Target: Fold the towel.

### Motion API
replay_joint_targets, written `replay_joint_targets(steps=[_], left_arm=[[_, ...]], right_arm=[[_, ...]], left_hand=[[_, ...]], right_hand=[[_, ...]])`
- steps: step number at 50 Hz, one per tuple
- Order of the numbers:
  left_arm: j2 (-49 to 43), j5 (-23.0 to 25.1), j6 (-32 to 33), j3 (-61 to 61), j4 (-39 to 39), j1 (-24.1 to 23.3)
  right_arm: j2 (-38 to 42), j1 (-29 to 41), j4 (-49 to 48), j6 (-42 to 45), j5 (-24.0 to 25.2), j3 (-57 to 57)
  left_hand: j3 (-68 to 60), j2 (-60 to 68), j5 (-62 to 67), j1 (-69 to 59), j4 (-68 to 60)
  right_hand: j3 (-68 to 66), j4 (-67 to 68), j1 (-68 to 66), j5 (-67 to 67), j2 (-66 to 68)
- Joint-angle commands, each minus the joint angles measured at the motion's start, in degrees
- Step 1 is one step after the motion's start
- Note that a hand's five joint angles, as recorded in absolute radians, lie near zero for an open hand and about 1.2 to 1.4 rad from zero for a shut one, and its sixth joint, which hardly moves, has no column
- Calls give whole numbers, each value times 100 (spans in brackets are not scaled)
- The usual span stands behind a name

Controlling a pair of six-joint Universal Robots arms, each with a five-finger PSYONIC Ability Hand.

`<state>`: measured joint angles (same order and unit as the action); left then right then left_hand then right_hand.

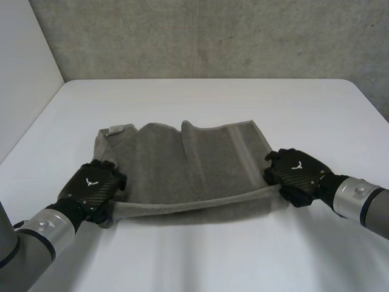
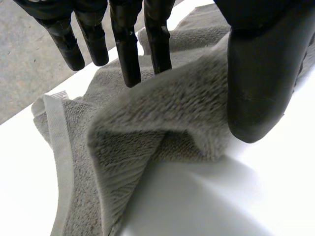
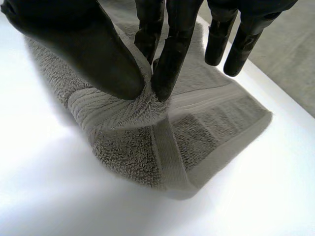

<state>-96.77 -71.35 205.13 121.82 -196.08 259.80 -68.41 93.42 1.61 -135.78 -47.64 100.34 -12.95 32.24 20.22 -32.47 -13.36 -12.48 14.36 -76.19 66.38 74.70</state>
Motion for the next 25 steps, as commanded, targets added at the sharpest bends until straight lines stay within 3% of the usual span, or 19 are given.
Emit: replay_joint_targets(steps=[1, 19, 25], left_arm=[[-43, -125, 0, -35, 0, 27], [-52, -143, 44, -141, 35, 317], [-70, -143, 421, -176, 35, 580]], right_arm=[[-164, -60, -3, -168, -9, 3], [-155, -87, -29, -230, -9, -49], [-164, -157, -38, -239, -18, -58]], left_hand=[[295, -336, -134, 359, 336], [295, 18, 219, 6, 336], [295, 354, 556, -331, 336]], right_hand=[[248, -436, -381, 362, 530], [248, -436, -381, 362, 530], [248, -436, -381, 362, 530]])
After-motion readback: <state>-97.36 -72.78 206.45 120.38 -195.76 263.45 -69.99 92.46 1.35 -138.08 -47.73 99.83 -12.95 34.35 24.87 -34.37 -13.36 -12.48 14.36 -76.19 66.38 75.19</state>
